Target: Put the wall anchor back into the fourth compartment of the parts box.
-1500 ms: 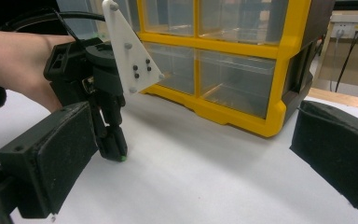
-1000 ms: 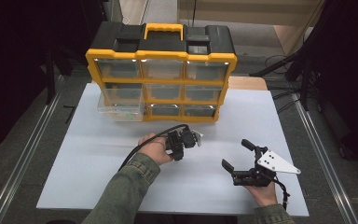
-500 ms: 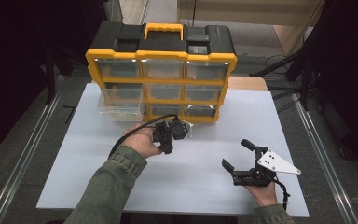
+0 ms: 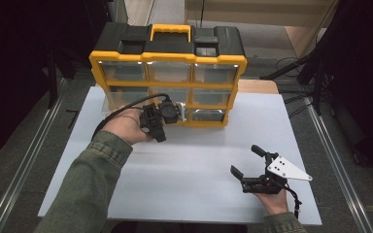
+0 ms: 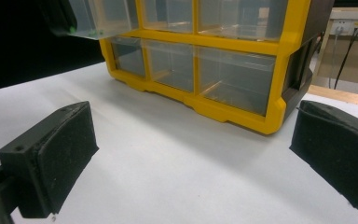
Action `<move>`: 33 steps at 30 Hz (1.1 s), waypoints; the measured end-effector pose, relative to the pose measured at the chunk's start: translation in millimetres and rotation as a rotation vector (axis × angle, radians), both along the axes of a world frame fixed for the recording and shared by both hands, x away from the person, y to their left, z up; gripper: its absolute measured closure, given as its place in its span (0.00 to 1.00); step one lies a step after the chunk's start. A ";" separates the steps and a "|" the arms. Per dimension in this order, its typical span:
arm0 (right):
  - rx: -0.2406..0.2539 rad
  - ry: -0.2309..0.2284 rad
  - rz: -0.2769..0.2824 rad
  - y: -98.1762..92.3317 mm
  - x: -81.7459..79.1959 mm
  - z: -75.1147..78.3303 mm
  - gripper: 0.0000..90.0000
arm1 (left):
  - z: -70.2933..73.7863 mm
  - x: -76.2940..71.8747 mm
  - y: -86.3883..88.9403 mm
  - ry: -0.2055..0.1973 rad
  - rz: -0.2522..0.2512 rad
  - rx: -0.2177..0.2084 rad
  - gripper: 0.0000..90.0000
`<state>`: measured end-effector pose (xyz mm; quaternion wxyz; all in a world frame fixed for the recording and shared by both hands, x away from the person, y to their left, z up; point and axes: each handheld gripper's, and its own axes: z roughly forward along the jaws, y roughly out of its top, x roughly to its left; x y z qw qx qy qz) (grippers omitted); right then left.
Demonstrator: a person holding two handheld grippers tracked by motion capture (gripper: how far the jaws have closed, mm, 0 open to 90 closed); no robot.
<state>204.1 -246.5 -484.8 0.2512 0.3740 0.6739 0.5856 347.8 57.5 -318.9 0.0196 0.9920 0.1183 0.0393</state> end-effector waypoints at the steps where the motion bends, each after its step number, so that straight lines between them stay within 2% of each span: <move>1: -0.001 -0.001 0.001 0.0 0.0 0.0 0.00 | 5.0 0.6 1.3 -0.005 0.000 0.002 0.94; 6: 0.001 -0.002 -0.001 -0.4 0.2 0.1 0.00 | 31.6 6.9 8.8 -0.037 0.000 0.010 0.94; 8: 0.002 0.003 -0.003 -0.5 0.2 0.1 0.00 | 44.2 11.4 15.9 -0.043 -0.005 -0.001 0.94; 9: 0.002 0.003 -0.003 -0.7 0.3 0.1 0.00 | 49.1 14.4 19.9 -0.035 0.002 -0.019 0.94; 12: 0.007 0.003 -0.005 -1.2 0.1 0.2 0.00 | 61.1 23.7 31.7 -0.049 0.035 -0.025 0.94; 13: 0.007 0.002 -0.005 -1.1 0.1 0.2 0.00 | 64.0 26.7 35.2 -0.055 0.046 -0.010 0.94; 18: 0.005 0.002 -0.004 -1.4 0.5 0.1 0.00 | 70.3 41.8 54.0 -0.080 0.082 -0.003 0.94; 24: -0.002 0.006 0.005 0.7 -0.2 -0.5 0.00 | 62.8 60.3 71.4 -0.068 0.142 -0.030 0.94; 25: -0.002 0.008 0.008 1.5 -0.2 -0.8 0.00 | 61.3 62.9 73.4 -0.066 0.150 -0.020 0.94; 28: -0.008 0.010 0.017 3.3 -0.3 -1.2 0.00 | 60.2 66.0 76.7 -0.074 0.155 -0.022 0.94; 33: 0.001 0.011 0.012 1.9 -1.1 -0.5 0.00 | 59.8 67.0 76.9 -0.052 0.147 -0.017 0.94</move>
